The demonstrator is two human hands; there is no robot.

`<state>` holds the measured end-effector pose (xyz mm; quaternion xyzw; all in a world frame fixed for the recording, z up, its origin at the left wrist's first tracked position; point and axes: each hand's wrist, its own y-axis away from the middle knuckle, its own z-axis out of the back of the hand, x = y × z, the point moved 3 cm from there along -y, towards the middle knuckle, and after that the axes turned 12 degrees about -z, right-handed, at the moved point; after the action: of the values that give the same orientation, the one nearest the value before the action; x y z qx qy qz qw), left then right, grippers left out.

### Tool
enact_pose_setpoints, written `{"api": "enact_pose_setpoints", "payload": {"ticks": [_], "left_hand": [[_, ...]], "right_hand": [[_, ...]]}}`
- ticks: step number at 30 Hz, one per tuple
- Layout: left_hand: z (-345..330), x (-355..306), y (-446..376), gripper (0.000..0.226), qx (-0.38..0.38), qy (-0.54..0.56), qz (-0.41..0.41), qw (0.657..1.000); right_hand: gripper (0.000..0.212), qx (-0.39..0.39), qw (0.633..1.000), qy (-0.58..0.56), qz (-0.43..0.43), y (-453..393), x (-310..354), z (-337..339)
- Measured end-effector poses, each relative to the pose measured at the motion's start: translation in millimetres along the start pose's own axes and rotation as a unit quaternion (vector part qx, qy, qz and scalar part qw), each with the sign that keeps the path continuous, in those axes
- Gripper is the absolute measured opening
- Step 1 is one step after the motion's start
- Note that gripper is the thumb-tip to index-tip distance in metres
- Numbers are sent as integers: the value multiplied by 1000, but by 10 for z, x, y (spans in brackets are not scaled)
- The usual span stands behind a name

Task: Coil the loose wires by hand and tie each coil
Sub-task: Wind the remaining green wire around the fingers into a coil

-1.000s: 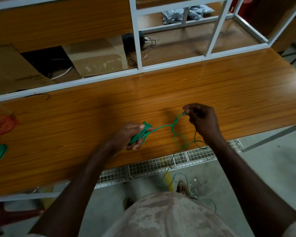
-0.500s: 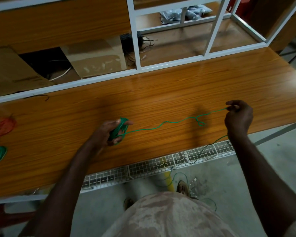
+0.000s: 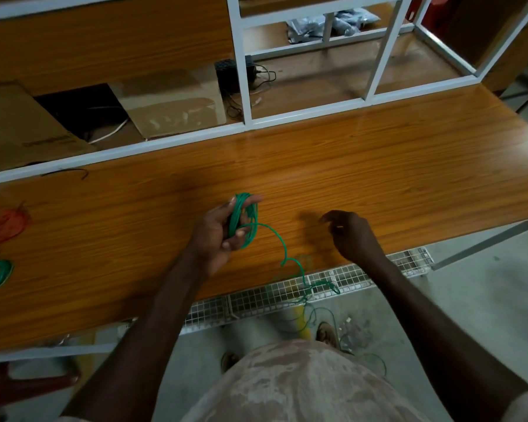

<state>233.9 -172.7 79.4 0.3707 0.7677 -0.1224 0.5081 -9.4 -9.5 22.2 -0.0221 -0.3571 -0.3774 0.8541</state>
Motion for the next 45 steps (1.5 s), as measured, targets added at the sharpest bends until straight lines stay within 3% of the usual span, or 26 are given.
{"api": "enact_pose_setpoints", "payload": {"ticks": [2, 4, 6, 8, 9, 10, 12, 15, 17, 21, 23, 27, 31, 38, 41, 45], "left_hand": [[-112, 4, -13, 52, 3, -1, 0, 1000], [-207, 3, -29, 51, -2, -9, 0, 1000], [-249, 6, -57, 51, -13, -28, -2, 1000], [-238, 2, -90, 51, -22, -41, -6, 999], [-226, -11, -103, 51, -27, -42, -8, 999], [-206, -28, -117, 51, -33, -37, -9, 999], [-161, -78, -125, 52, -44, -22, -9, 999], [-84, -125, -107, 52, -46, -16, -12, 999], [-58, -95, -79, 52, -30, -37, -5, 999], [-207, 37, 38, 52, 93, -117, 46, 988], [-324, 69, 114, 51, 159, -123, 70, 977], [-475, 34, 224, 53, 224, -47, 89, 969], [-558, -109, 227, 55, 223, 35, 57, 972], [-642, -272, 77, 60, 164, 170, -8, 972], [-624, -256, -1, 59, 112, 173, -52, 977], [-547, -226, -137, 59, 21, 138, -118, 983]], "right_hand": [[34, 31, 996, -76, 17, 141, 275, -69], [28, 94, 966, -241, 9, 300, 573, -110], [23, 193, 891, -410, -32, 454, 851, -107], [25, 325, 791, -513, -75, 579, 1056, -58], [32, 377, 759, -523, -84, 619, 1094, -28], [40, 405, 753, -511, -83, 631, 1082, 3], [44, 385, 804, -450, -55, 591, 993, 57], [17, 244, 920, -304, 36, 448, 842, 176], [7, 146, 964, -201, 96, 342, 796, 284], [8, -30, 982, -65, 176, 173, 890, 470], [12, -55, 975, -63, 204, 99, 928, 520], [12, -38, 972, -123, 195, -38, 848, 412], [10, -15, 978, -145, 147, -56, 665, 137], [28, 112, 963, -190, 154, 289, 713, -255], [34, 184, 952, -198, 143, 423, 803, -361], [69, 243, 948, -142, 147, 536, 864, -411]]}}
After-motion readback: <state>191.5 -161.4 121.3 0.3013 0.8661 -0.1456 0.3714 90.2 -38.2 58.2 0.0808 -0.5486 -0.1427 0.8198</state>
